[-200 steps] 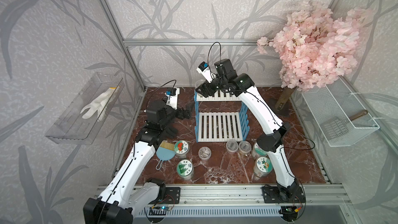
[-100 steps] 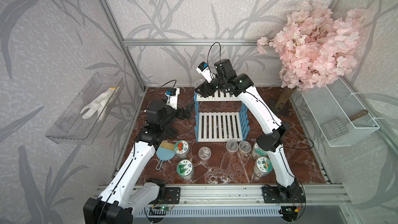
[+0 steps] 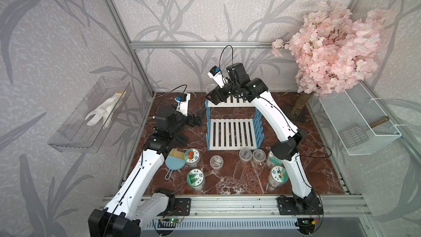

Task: Place the seed container on the shelf
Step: Place the seed jar on the shelf.

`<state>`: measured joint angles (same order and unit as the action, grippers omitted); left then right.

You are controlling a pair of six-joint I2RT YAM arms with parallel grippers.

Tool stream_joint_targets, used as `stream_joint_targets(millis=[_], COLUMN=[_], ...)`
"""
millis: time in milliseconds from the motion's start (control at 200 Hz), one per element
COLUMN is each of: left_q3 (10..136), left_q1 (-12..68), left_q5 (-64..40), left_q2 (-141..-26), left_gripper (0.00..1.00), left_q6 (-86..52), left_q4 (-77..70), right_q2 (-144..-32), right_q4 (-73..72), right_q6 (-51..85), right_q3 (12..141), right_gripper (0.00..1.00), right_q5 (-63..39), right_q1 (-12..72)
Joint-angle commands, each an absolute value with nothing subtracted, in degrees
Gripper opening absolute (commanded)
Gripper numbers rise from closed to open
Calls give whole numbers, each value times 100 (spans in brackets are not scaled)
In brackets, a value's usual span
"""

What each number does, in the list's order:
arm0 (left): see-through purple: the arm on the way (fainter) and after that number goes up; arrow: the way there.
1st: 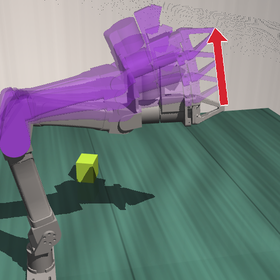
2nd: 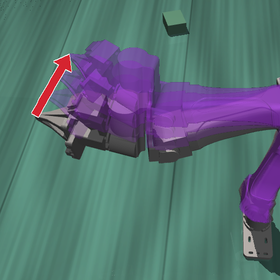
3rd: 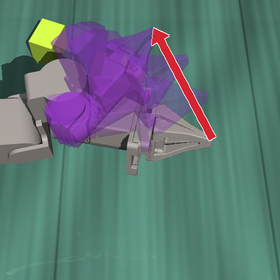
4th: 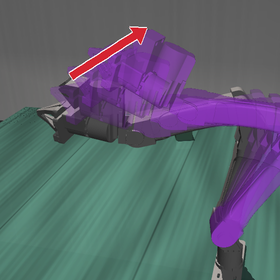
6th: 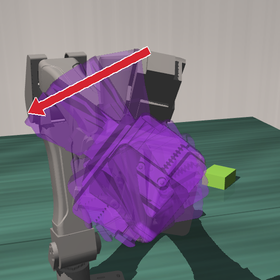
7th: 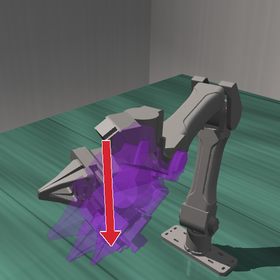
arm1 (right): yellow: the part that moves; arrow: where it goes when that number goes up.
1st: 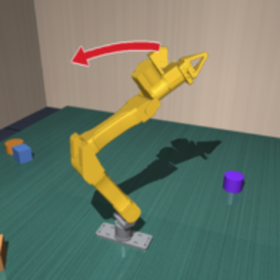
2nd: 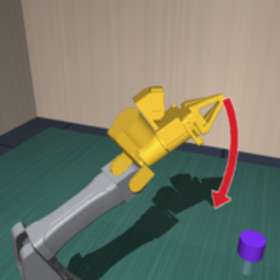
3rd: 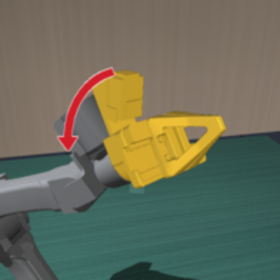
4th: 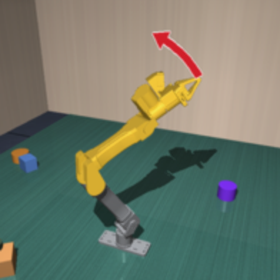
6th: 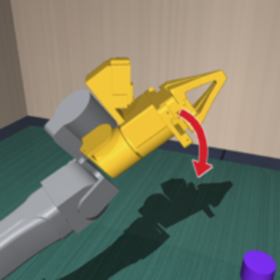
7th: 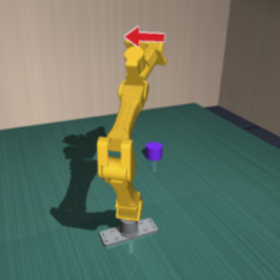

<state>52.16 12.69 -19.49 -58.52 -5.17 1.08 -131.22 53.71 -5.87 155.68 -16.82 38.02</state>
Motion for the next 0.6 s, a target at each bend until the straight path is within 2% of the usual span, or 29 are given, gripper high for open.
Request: stream_joint_targets(millis=[0, 595], left_q3=[5407, 5342], left_q1=[1253, 1248], left_q5=[-2245, -2817], left_q2=[-5823, -5546], left_gripper=[100, 100], left_q6=[-561, -502], left_q4=[116, 651], right_q2=[-12871, -11435], right_q4=[5475, 4519], right_q6=[-589, -614], right_q3=[15420, 13278], right_gripper=[99, 99], right_q5=[-1827, -1711], right_q1=[3778, 3779])
